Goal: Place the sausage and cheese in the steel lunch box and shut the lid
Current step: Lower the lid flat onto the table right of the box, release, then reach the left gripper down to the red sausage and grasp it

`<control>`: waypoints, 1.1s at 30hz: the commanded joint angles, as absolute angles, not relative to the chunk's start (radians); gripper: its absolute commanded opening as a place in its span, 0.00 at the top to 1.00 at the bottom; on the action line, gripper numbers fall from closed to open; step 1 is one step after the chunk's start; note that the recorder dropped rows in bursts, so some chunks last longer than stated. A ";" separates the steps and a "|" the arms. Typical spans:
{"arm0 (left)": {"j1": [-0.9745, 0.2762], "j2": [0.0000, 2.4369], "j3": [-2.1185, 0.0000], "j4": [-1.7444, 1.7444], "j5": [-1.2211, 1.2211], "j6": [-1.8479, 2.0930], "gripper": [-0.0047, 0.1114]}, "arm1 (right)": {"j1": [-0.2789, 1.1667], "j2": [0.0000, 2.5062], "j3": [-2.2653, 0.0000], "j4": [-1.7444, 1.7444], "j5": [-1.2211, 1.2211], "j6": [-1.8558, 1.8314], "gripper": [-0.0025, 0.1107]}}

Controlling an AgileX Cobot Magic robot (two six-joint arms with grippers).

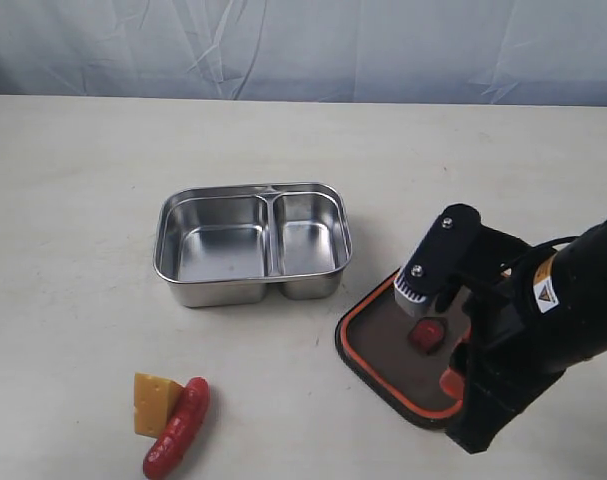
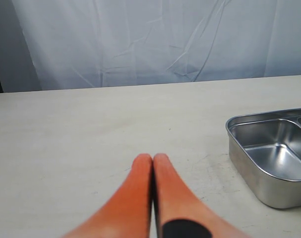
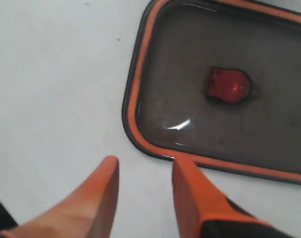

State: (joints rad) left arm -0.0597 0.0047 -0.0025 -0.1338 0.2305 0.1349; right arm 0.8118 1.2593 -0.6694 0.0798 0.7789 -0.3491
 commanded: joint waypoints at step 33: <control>-0.063 0.029 -0.126 -0.586 0.283 -0.054 0.96 | 0.818 0.983 -0.665 0.298 0.671 -0.180 0.98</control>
State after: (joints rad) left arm -0.0597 0.0047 -0.0430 -0.5619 0.1908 -0.0605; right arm 0.8118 0.9888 -0.6688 0.3153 0.6683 -0.1803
